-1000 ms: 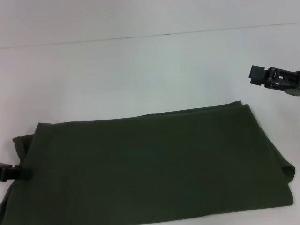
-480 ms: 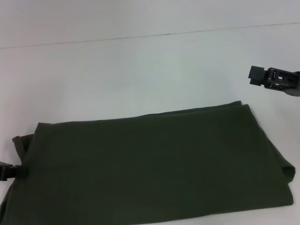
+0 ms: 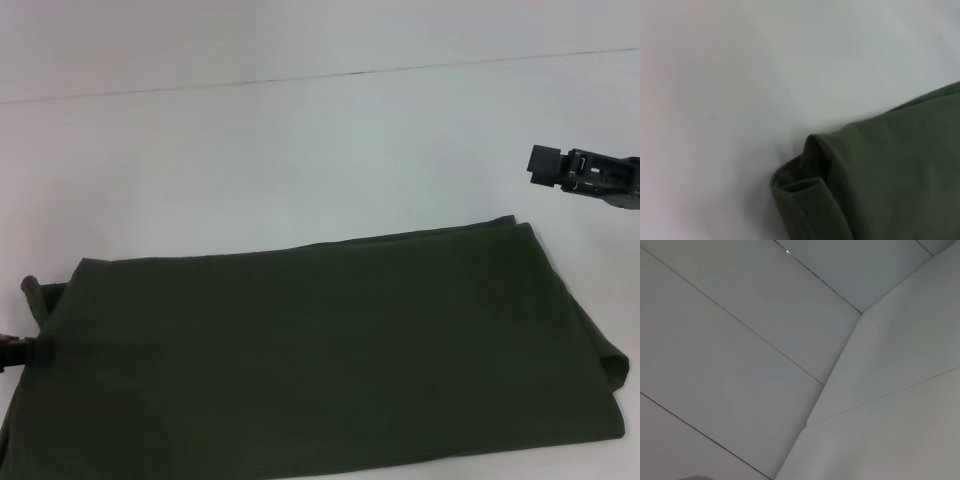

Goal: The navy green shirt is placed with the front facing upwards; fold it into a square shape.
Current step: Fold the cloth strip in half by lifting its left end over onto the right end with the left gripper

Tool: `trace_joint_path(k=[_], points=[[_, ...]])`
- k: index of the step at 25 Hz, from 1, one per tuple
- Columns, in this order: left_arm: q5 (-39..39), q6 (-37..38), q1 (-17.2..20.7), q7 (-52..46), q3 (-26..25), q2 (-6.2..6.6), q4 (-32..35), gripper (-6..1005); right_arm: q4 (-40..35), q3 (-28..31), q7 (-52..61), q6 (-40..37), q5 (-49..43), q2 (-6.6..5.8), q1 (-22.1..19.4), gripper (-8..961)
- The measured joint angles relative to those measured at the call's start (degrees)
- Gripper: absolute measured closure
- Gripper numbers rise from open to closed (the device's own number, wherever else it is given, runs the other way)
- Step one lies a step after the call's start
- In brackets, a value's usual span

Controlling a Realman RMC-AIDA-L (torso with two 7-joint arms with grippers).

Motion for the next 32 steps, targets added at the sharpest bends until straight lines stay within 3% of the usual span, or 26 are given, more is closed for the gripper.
trace_joint_path(k=[11,18,23,29,32], points=[[-1.4,3.3,0.3,0.5,-1.4,0.13,2.0,975,0.0,-2.1,-0.1,1.7,-0.3,0.47,0.0,43],[-1.9,5.0,0.7,0.4,-2.4,0.22,4.1,976,0.2,-10.0,-0.2,6.8,-0.3,2.63,1.7,61],[-1.9,5.4,0.7,0.2,-2.6,0.2,5.5,976,0.0,-15.0,-0.2,9.1,-0.3,4.3,3.6,150],[-2.0,5.5,0.6,0.0,-3.4,0.63,5.8,976,0.1,-16.5,-0.3,9.7,-0.3,4.87,4.9,257],[-2.0,5.7,0.5,-0.1,-4.3,0.99,5.8,977,0.2,-16.9,-0.8,10.3,-0.3,5.13,5.3,412]])
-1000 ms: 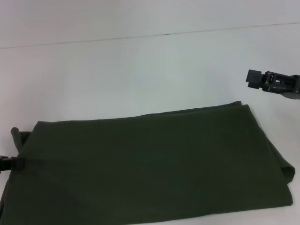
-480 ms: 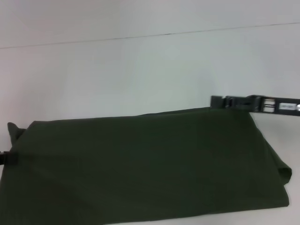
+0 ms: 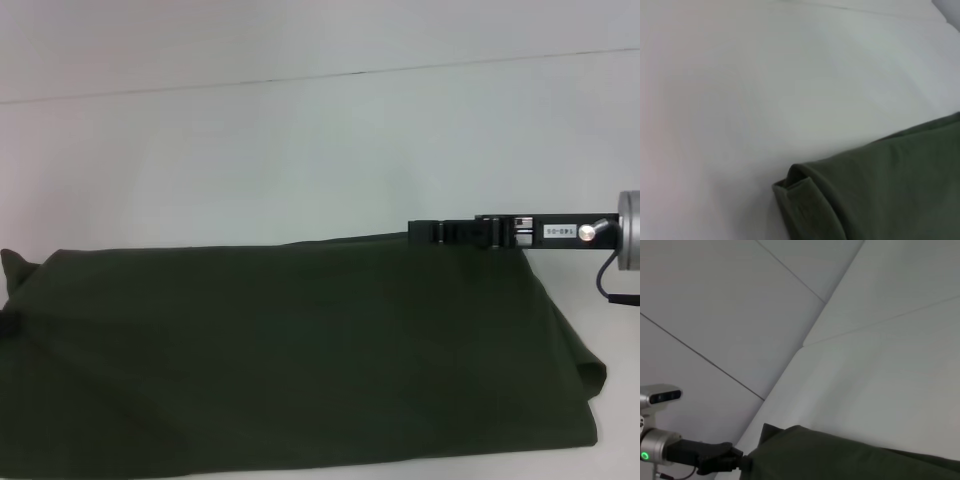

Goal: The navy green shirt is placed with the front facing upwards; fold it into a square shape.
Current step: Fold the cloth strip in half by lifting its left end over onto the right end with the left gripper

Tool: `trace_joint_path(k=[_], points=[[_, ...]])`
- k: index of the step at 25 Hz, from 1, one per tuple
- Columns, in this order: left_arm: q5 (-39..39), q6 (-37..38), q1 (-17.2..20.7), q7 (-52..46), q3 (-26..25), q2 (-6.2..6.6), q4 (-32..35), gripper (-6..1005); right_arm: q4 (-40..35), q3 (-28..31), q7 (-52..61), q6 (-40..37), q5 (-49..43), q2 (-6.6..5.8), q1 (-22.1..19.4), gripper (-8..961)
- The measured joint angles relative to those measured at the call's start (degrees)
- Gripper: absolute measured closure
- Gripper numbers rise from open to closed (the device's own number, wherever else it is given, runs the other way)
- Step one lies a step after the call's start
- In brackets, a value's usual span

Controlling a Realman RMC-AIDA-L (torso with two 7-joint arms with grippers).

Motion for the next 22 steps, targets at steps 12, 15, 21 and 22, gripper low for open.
trace_joint_path(k=[12,15,21,22], points=[[-0.7,1.5,-0.5,-0.4,-2.1,1.29,1.4,976,1.5,-5.1,-0.2,3.7,0.1,1.76,3.7,828],[-0.7,1.7,-0.5,-0.5,-2.6,1.64,1.6,976,1.5,-6.1,-0.2,4.6,0.1,2.43,4.5,845],[-0.6,2.5,-0.5,-0.5,-3.8,2.11,2.0,975,2.4,-9.7,-0.1,6.9,0.2,3.45,6.2,843],[-0.6,3.0,-0.5,-0.5,-3.9,2.11,2.1,975,2.6,-10.1,-0.1,7.2,0.2,3.5,6.4,844]])
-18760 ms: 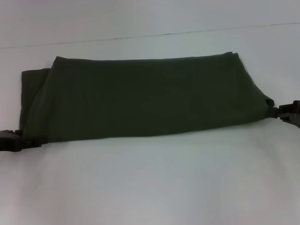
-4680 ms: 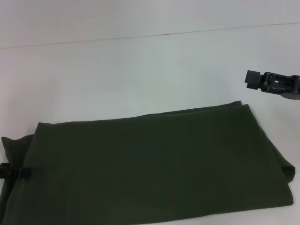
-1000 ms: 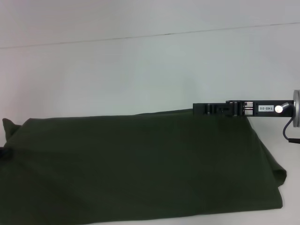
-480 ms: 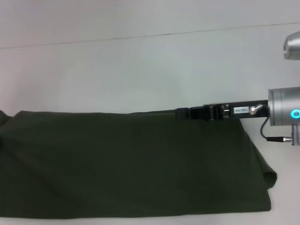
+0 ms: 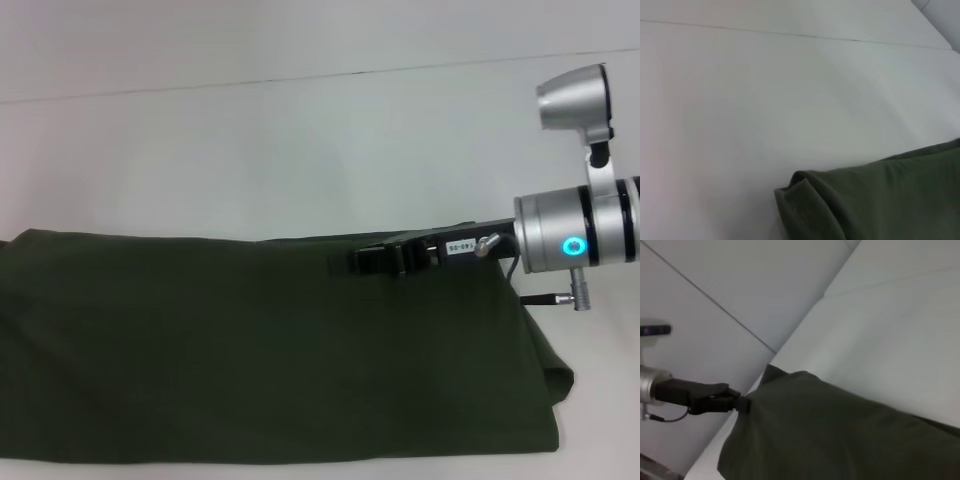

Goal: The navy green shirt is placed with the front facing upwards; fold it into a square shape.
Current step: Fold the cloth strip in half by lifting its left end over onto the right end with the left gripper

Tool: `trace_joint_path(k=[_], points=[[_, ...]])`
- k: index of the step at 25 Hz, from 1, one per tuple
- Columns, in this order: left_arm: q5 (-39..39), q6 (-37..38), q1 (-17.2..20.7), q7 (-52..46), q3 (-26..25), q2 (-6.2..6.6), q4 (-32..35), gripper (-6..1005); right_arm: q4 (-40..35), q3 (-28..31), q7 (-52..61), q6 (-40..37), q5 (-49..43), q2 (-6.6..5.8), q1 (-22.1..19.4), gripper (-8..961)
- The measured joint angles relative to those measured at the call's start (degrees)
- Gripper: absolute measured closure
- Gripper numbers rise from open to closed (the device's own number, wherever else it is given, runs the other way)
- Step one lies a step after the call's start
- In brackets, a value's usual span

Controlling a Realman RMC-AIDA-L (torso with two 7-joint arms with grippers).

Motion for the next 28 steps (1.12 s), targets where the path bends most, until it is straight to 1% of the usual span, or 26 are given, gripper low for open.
trace_joint_path(k=[5,10,15,22,28], points=[[-2.2,2.3,-0.2,-0.1,-0.2,-0.23,0.1,976,0.4,-0.4,-0.1,0.7,0.2,0.04,0.3,848],[-8.3,6.3,-0.6,-1.5,-0.1,-0.25,0.1,976,1.7,-1.0,-0.3,1.3,0.2,0.12,1.0,853],[-12.6,9.2,-1.1,-2.9,0.3,-0.5,1.2,977,4.9,-3.1,-1.1,4.1,0.2,0.44,3.0,858],[-17.9,11.3,-1.3,-4.3,0.4,-0.66,1.6,977,12.3,-4.4,-3.6,9.8,0.2,0.94,8.3,864],[-21.9,12.8,-1.5,-5.0,0.4,-0.61,1.6,978,17.1,-4.5,-4.6,14.9,0.2,1.43,13.1,869]])
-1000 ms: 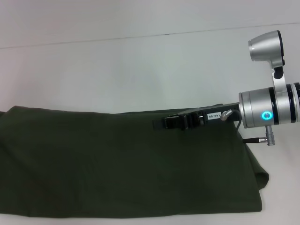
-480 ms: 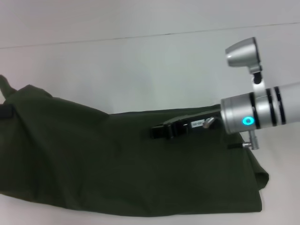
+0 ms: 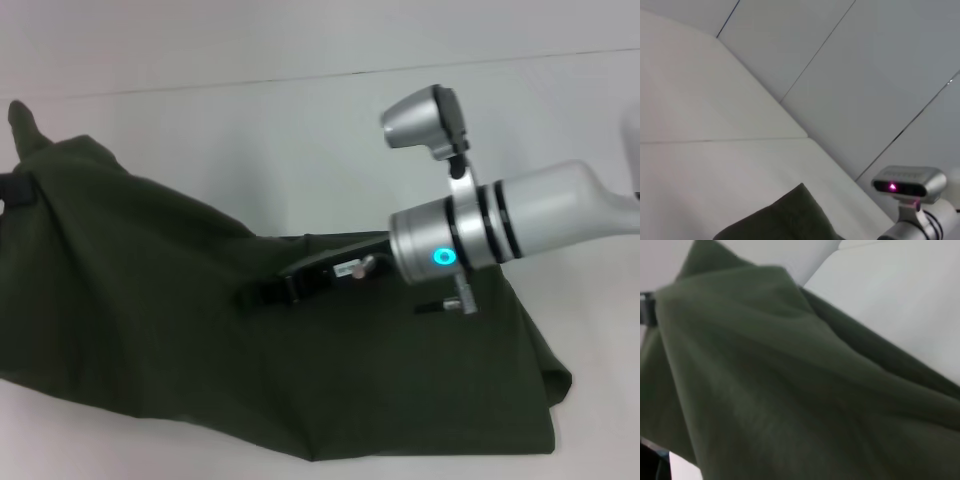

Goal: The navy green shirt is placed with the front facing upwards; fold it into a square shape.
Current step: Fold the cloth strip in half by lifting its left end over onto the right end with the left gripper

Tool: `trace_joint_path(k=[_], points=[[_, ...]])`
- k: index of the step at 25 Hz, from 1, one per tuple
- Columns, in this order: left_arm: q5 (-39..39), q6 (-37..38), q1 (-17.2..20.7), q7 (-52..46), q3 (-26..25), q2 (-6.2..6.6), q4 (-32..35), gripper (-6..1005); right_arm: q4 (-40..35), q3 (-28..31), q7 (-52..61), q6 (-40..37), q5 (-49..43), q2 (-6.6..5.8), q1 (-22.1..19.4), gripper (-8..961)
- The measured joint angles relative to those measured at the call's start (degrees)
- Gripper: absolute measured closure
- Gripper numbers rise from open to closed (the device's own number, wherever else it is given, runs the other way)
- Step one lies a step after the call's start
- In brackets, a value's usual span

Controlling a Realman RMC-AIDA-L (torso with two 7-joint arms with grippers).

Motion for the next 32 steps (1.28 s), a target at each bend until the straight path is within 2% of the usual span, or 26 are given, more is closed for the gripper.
trace_joint_path(k=[5,13,17,32], points=[[-1.0,0.3,0.0,-0.2,0.0,0.26,0.0,977,4.3,0.4,-1.2,4.3,0.0,0.22,4.2,874],[-1.1,-0.1,-0.1,-0.1,0.0,0.37,0.0,975,6.7,0.5,-3.0,6.6,3.0,0.51,8.5,881],[-1.2,-0.1,-0.3,0.0,-0.1,0.41,0.0,975,9.1,0.6,-3.1,9.3,3.0,0.6,12.1,885],[-3.6,0.4,-0.8,0.0,0.0,0.53,-0.3,975,11.7,1.8,-3.3,12.1,3.0,0.66,17.5,878]])
